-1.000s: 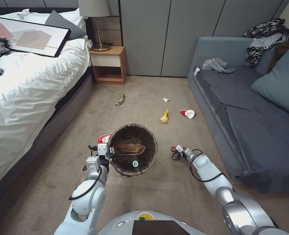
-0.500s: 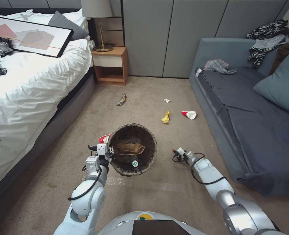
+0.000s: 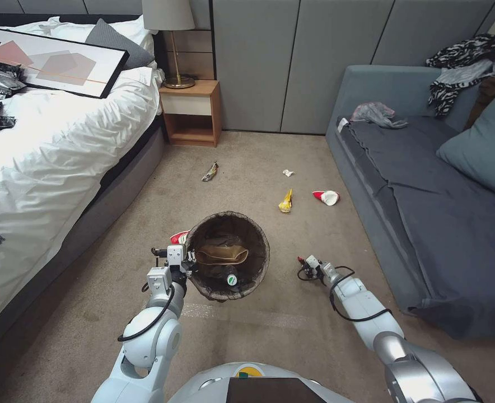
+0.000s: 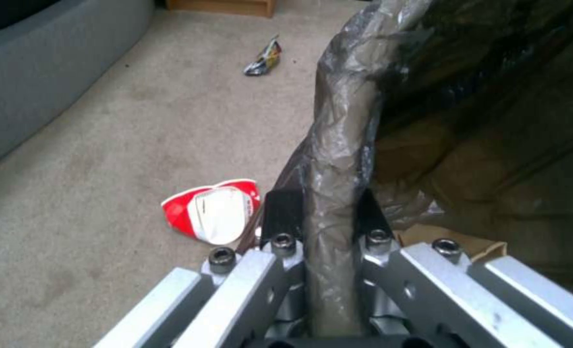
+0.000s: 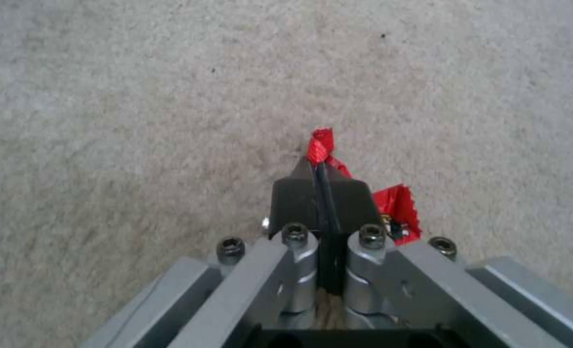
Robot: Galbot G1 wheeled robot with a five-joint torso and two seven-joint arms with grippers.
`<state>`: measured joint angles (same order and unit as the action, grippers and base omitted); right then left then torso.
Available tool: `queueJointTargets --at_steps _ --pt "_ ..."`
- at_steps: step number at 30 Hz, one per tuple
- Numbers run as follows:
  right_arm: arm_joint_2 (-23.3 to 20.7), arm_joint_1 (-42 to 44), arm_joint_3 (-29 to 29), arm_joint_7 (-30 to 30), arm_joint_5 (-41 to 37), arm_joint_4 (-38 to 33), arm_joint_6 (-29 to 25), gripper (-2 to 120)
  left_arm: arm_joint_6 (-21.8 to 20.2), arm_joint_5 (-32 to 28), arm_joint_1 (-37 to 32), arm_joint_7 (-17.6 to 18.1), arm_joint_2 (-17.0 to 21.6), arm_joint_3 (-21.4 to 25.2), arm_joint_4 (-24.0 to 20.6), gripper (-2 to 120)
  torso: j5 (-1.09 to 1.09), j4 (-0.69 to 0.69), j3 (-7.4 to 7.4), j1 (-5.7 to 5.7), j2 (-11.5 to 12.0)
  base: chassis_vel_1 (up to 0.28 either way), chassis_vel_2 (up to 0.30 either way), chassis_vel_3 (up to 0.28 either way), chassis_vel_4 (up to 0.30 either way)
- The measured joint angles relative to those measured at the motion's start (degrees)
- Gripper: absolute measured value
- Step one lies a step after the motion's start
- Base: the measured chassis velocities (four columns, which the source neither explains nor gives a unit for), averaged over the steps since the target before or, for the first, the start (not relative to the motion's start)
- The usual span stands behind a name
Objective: Pick up the trash bin, then pick up the garbage from the floor and place it into the trash bin.
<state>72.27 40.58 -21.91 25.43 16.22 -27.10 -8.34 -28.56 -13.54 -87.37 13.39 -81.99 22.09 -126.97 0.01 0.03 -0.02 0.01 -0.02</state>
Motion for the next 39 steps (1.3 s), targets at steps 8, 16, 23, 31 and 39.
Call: queueJointTargets --at_steps 8,16,23,31,39 --pt "0.0 0.3 -0.1 -0.6 -0.4 -0.3 0.0 0 0.0 -0.1 0.1 0.0 0.0 0.0 0.2 2 0.00 -0.01 0.01 0.00 0.0 0.000 0.000 0.000 0.000" --pt "0.0 0.9 -0.1 -1.7 -1.2 -1.3 -0.5 0 0.1 -0.1 0.1 0.0 0.2 0.0 0.2 2 0.03 -0.02 0.02 0.00 0.0 -0.009 -0.005 -0.001 0.000" --pt "-0.2 4.2 -0.9 -6.1 -4.2 -6.8 -4.7 0 0.1 -0.2 0.4 -0.1 0.2 0.2 0.9 2 -0.06 -0.14 0.08 -0.02 0.1 0.000 0.000 0.000 0.000" --pt "-0.7 12.7 -3.5 -9.7 -12.7 -24.4 -6.1 0 0.4 -0.2 0.7 -0.2 0.2 0.0 2.2 2 -0.02 -0.03 0.03 -0.02 0.0 0.000 0.000 0.000 0.000" --pt "0.2 20.4 -7.8 -10.6 -26.5 -52.3 -13.1 0 0.6 0.1 0.7 -0.3 0.3 -0.6 3.5 2 -0.01 0.00 0.01 -0.01 0.0 0.000 0.000 0.000 0.000"
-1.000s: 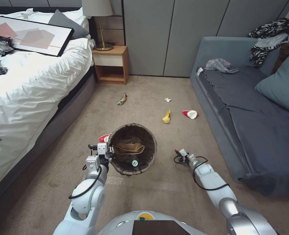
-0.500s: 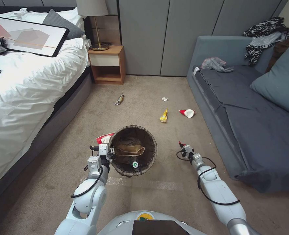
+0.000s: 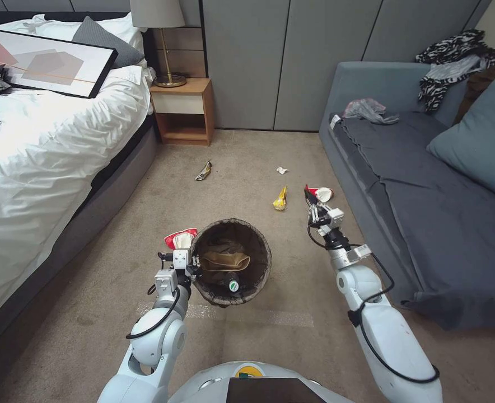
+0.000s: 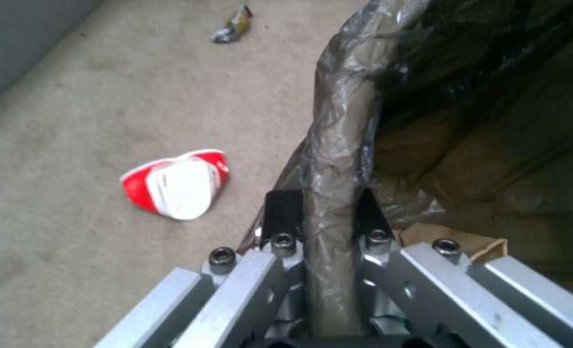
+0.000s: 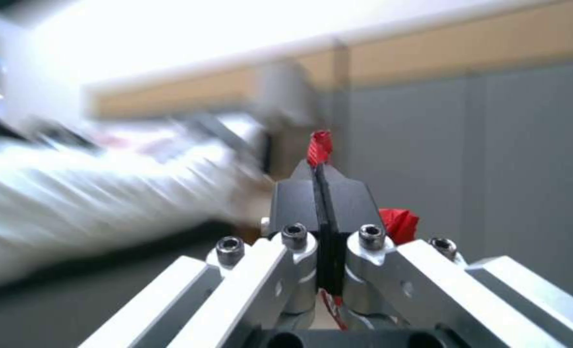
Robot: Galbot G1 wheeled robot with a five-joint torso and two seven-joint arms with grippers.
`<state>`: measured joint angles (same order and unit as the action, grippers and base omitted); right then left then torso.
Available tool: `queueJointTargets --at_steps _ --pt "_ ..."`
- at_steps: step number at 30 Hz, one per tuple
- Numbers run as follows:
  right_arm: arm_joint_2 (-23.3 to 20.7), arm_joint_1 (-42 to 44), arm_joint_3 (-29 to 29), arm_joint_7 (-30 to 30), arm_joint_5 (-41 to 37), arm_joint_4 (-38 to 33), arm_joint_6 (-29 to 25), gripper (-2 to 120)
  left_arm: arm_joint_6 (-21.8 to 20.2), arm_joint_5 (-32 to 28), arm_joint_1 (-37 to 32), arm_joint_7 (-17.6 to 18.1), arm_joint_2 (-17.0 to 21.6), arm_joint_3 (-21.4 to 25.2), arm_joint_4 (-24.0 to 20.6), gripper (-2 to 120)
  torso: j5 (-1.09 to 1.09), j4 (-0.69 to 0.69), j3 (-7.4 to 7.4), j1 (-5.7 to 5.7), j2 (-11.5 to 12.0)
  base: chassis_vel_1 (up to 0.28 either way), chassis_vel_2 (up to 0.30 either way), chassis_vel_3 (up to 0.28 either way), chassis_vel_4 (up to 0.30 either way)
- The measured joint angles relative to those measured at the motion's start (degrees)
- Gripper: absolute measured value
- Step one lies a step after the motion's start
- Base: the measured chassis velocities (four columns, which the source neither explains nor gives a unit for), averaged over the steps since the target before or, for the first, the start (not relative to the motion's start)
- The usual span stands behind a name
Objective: Pick up the trash bin, then pick up the garbage from the floor and place it into the trash bin.
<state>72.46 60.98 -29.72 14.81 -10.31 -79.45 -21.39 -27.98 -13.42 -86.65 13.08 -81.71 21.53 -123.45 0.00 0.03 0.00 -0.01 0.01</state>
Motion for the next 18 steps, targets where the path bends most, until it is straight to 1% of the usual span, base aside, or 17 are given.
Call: queueJointTargets --at_steps 1,2,3,4,5,6,7,8,9,11,12,14,15,16,18 --pt "-0.2 3.6 0.8 5.5 -11.7 -13.0 -1.6 0 -0.1 -0.2 0.1 0.0 0.1 -0.6 0.3 2 0.01 -0.04 0.00 0.00 0.0 0.000 0.000 0.000 0.000" --pt "-0.2 3.6 0.8 5.5 -11.7 -13.0 -1.6 0 -0.1 -0.2 0.1 0.0 0.1 -0.6 0.3 2 0.01 -0.04 0.00 0.00 0.0 0.000 0.000 0.000 0.000" --pt "-0.5 5.3 1.8 8.2 -15.6 -19.0 -1.5 0 -0.3 -0.4 0.1 0.0 0.1 -1.0 0.6 2 -0.03 -0.03 0.00 0.01 0.0 0.000 0.000 0.000 0.000" --pt "-0.6 6.3 2.5 9.3 -17.0 -22.0 -1.1 0 -0.4 -0.5 0.1 0.0 0.1 -1.3 0.7 2 -0.02 -0.04 0.00 0.01 0.0 0.000 0.000 0.000 0.000" --pt "-0.9 7.9 4.3 10.8 -18.4 -26.8 -0.4 0 -0.6 -0.7 0.1 0.0 0.2 -1.7 0.8 2 -0.01 -0.02 0.00 0.01 0.0 0.000 0.000 0.000 0.000" --pt "-0.9 7.9 4.3 10.8 -18.4 -26.8 -0.4 0 -0.6 -0.7 0.1 0.0 0.2 -1.7 0.8 2 -0.01 -0.02 0.00 0.01 0.0 0.000 0.000 0.000 0.000" --pt "-1.2 8.8 5.9 11.3 -18.8 -29.8 0.2 0 -0.9 -0.9 0.1 0.0 0.3 -2.0 0.8 2 -0.01 -0.04 0.00 0.01 0.0 0.000 0.000 0.000 0.000" --pt "-1.7 9.8 8.9 11.4 -18.8 -32.8 0.9 0 -1.1 -1.0 0.0 0.0 0.3 -2.5 0.8 2 0.01 -0.04 0.00 0.01 0.0 0.000 0.000 0.000 0.000" --pt "-3.1 10.8 14.8 10.0 -18.8 -36.5 2.4 0 -1.2 -1.0 0.0 -0.1 0.4 -3.1 0.9 2 0.00 -0.02 0.00 0.01 0.0 0.000 0.000 0.000 0.000" --pt "-3.3 10.9 15.6 9.7 -18.8 -36.9 2.6 0 -1.3 -1.0 0.0 -0.1 0.4 -3.2 0.9 2 -0.01 -0.02 0.00 0.01 0.0 0.000 0.000 0.000 0.000" --pt "-4.3 11.5 20.6 8.4 -18.7 -38.4 3.8 0 -1.3 -1.0 0.1 -0.1 0.4 -3.4 0.9 2 0.00 -0.03 0.00 0.01 0.0 0.000 0.000 0.000 0.000" --pt "-5.8 11.7 27.7 6.5 -17.2 -37.9 4.8 0 -1.4 -1.0 0.3 -0.1 0.2 -3.5 0.9 2 0.00 -0.03 0.00 0.01 0.0 0.000 0.000 0.000 0.000" --pt "-5.8 11.7 27.7 6.5 -17.2 -37.9 4.8 0 -1.4 -1.0 0.3 -0.1 0.2 -3.5 0.9 2 0.00 -0.03 0.00 0.01 0.0 0.000 0.000 0.000 0.000" --pt "-6.4 11.6 30.5 5.7 -16.1 -36.4 4.9 0 -1.4 -1.0 0.3 -0.2 0.2 -3.5 0.9 2 0.00 -0.04 0.00 0.01 0.0 0.000 0.000 0.000 0.000" --pt "-7.9 11.5 34.1 4.8 -13.4 -32.7 4.4 0 -1.5 -1.0 0.3 -0.2 0.1 -3.5 0.9 2 0.00 -0.02 0.00 0.01 0.0 0.000 0.000 0.000 0.000"
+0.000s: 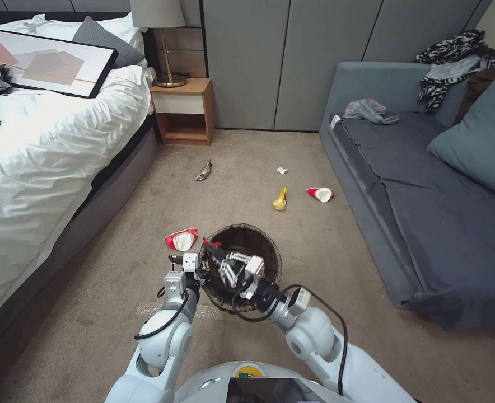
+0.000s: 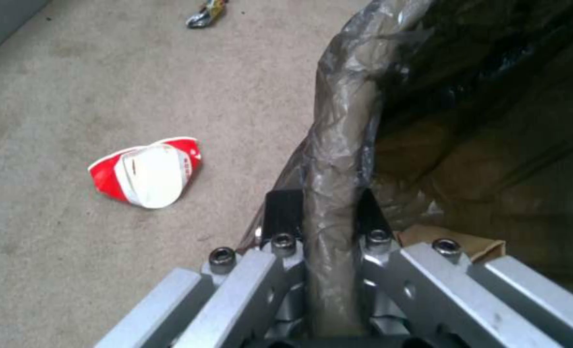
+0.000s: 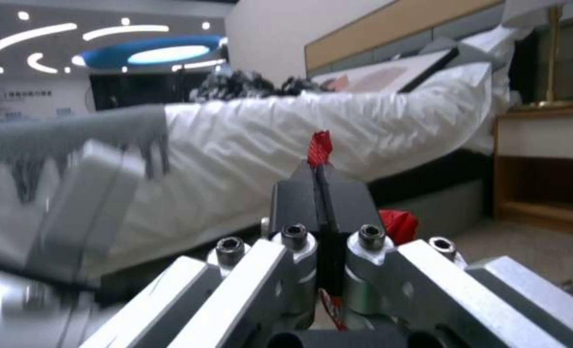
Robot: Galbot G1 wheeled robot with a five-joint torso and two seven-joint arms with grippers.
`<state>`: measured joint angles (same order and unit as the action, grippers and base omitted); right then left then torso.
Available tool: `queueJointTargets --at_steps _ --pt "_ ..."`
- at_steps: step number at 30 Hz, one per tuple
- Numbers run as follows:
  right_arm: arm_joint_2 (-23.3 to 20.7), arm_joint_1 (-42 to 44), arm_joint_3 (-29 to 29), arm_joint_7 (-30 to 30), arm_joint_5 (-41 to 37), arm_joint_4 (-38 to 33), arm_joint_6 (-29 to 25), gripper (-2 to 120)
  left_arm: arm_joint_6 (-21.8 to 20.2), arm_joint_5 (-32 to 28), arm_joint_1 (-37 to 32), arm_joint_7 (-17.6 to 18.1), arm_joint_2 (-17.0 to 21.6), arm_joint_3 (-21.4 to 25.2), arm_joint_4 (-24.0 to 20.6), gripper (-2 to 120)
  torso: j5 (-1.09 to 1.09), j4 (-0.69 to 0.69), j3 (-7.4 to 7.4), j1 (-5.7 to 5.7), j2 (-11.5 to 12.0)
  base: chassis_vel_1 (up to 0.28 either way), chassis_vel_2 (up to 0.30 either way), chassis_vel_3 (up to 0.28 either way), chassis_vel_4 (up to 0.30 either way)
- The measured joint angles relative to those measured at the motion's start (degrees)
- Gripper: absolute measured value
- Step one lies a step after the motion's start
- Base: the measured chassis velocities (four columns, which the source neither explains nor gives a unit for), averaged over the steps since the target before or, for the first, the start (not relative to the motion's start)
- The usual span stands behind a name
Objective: Pick up the trash bin, then pick up the garbage from the floor and place it into the trash bin.
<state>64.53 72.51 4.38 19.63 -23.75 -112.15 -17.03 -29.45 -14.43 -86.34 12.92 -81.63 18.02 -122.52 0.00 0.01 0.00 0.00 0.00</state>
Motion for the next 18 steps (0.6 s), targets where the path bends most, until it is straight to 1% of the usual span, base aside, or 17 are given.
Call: queueJointTargets --at_steps 7,13,18 --pt "-0.4 1.4 0.0 0.1 2.1 3.6 -1.6 0 -0.2 -0.1 0.6 0.0 -0.2 0.3 0.0 2 0.00 -0.01 0.00 0.00 0.0 0.000 0.000 0.000 0.000" --pt "1.2 1.8 -1.4 0.5 3.4 6.8 -3.3 0 -0.4 -0.4 0.8 0.0 -0.2 0.4 -0.1 2 0.00 -0.01 0.00 0.00 0.0 0.000 0.000 0.000 0.000" --pt "1.6 1.6 -2.4 0.7 3.7 8.2 -3.5 0 -0.4 -0.4 0.7 0.0 -0.1 0.6 -0.4 2 0.00 -0.01 0.00 0.00 0.0 0.000 0.000 0.000 0.000"
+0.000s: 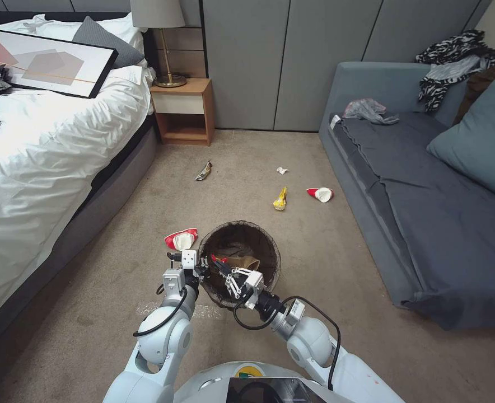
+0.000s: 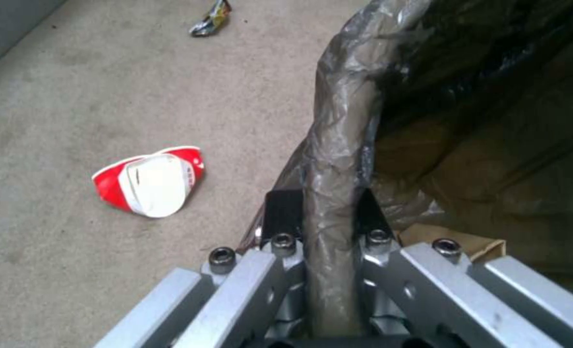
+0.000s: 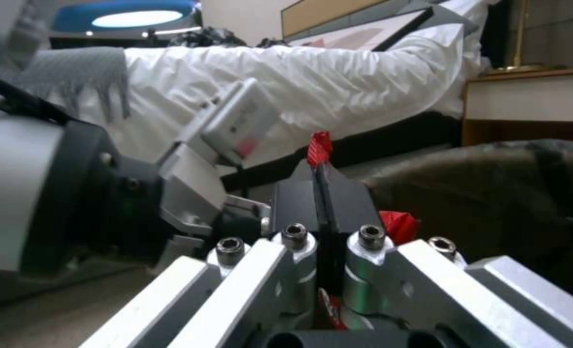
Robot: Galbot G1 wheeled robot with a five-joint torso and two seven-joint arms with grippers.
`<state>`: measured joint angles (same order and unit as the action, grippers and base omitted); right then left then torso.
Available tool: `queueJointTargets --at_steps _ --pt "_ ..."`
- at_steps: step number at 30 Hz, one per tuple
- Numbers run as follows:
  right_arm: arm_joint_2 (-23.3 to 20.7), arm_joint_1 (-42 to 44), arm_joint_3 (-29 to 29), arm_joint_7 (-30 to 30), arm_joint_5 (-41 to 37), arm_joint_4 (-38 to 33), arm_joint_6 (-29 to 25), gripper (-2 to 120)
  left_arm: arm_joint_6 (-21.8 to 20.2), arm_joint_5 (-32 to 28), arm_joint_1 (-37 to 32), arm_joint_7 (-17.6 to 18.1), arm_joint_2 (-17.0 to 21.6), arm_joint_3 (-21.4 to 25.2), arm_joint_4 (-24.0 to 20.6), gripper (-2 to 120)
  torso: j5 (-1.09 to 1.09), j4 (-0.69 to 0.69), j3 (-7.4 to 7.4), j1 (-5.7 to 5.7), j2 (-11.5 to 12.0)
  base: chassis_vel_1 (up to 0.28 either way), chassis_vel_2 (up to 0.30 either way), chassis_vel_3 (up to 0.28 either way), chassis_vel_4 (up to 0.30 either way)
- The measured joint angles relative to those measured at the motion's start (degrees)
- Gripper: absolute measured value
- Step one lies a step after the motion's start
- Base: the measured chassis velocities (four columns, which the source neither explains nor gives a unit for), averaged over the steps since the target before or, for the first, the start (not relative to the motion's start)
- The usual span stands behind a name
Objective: Pick up the trash bin, then pick up the garbage from the floor and place it into the trash bin.
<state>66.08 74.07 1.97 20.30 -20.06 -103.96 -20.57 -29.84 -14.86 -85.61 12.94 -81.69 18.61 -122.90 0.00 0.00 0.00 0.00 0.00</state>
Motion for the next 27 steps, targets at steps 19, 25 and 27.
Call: queueJointTargets --at_steps 19,25,27 --pt "0.7 -0.9 -1.5 -0.2 1.6 1.9 0.2 34 0.0 -0.2 -0.2 0.0 0.0 0.3 -0.5 2 0.00 0.01 0.00 0.00 0.0 0.000 0.000 0.000 0.000" --pt "1.2 -1.0 -1.9 -0.1 1.9 2.0 0.3 57 -0.2 -0.2 -0.4 -0.1 0.1 0.4 -0.6 2 0.00 0.01 0.00 0.00 0.0 0.000 0.000 0.000 0.000" --pt "1.2 -0.9 -1.9 -0.1 1.9 2.0 0.3 62 -0.2 -0.2 -0.4 -0.1 0.1 0.4 -0.6 2 0.00 0.00 0.00 0.00 0.0 0.000 0.000 0.000 0.000"
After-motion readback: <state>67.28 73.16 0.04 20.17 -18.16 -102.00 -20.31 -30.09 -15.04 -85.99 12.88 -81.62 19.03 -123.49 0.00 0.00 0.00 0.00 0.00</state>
